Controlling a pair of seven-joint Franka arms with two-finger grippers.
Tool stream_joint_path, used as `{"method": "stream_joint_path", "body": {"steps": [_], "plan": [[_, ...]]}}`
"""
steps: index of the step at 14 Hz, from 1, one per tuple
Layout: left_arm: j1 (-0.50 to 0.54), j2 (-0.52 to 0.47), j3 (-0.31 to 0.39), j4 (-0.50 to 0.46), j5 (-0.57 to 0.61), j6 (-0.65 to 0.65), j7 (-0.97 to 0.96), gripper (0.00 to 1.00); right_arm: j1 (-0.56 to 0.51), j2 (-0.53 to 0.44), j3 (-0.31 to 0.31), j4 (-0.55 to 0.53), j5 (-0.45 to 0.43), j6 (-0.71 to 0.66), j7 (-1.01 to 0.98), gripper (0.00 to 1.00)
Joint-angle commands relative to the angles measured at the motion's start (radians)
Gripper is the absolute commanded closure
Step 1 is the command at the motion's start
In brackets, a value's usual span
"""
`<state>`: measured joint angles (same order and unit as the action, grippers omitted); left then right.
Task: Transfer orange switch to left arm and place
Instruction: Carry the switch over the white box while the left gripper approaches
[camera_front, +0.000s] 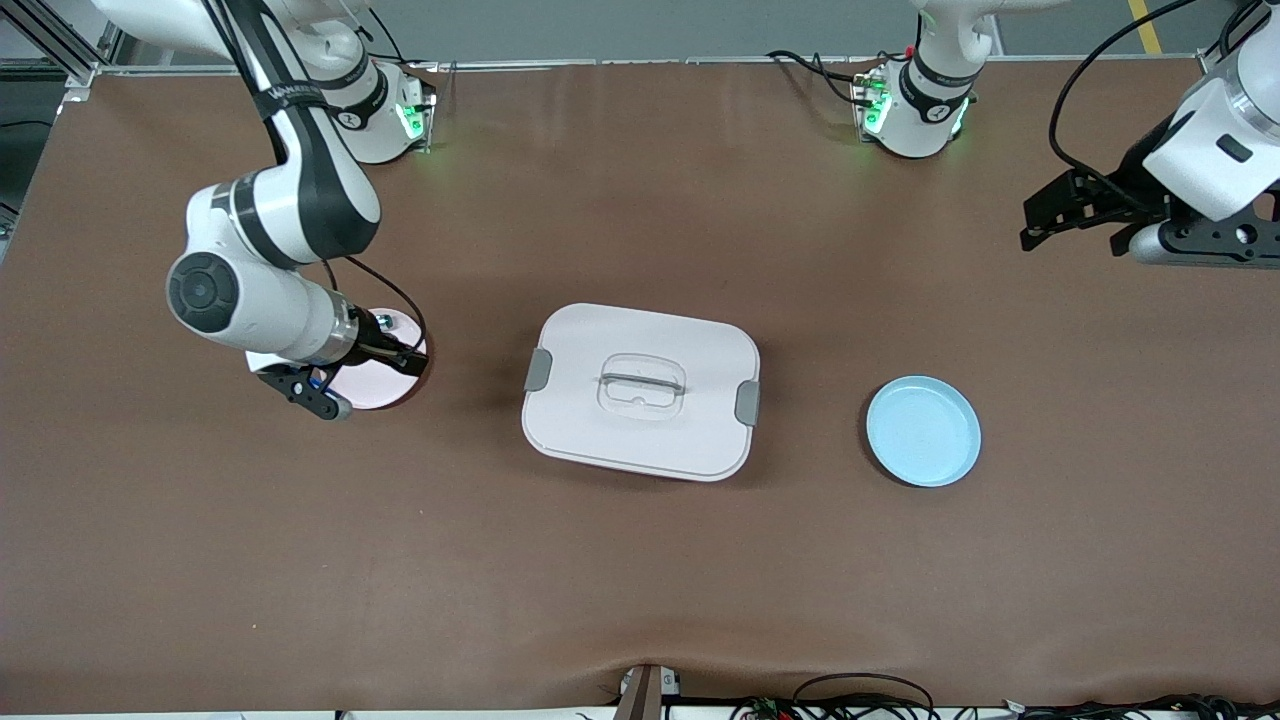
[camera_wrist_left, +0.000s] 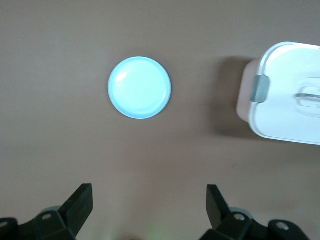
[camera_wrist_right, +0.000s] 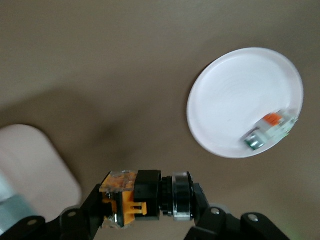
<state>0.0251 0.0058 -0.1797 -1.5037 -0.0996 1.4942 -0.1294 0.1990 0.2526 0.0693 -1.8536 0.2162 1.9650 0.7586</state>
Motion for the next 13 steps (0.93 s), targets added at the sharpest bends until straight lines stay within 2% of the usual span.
{"method": "stream_joint_path", "body": {"steps": [1,2,3,7,11,13], "plan": [[0.01,0.0,-0.003,0.007,-0.072,0.038,-0.035,0.0,0.026,0.016,-0.002,0.092,0.157,-0.031,0.152,1.0],[0.013,0.0,-0.001,0.007,-0.104,0.046,-0.035,0.0,0.029,0.025,-0.002,0.118,0.252,-0.029,0.221,1.0],[0.015,0.003,-0.001,0.007,-0.152,0.058,-0.035,0.0,0.033,0.03,-0.002,0.144,0.311,-0.029,0.267,1.0],[0.004,0.011,-0.009,0.007,-0.322,0.162,-0.056,0.0,0.098,0.08,-0.002,0.285,0.418,-0.02,0.496,1.0],[-0.002,0.016,-0.043,0.007,-0.347,0.182,-0.059,0.0,0.186,0.223,-0.002,0.541,0.44,-0.017,0.772,1.0],[-0.017,0.031,-0.085,0.013,-0.35,0.225,-0.074,0.0,0.226,0.284,-0.002,0.638,0.439,-0.008,0.865,1.0]]}}
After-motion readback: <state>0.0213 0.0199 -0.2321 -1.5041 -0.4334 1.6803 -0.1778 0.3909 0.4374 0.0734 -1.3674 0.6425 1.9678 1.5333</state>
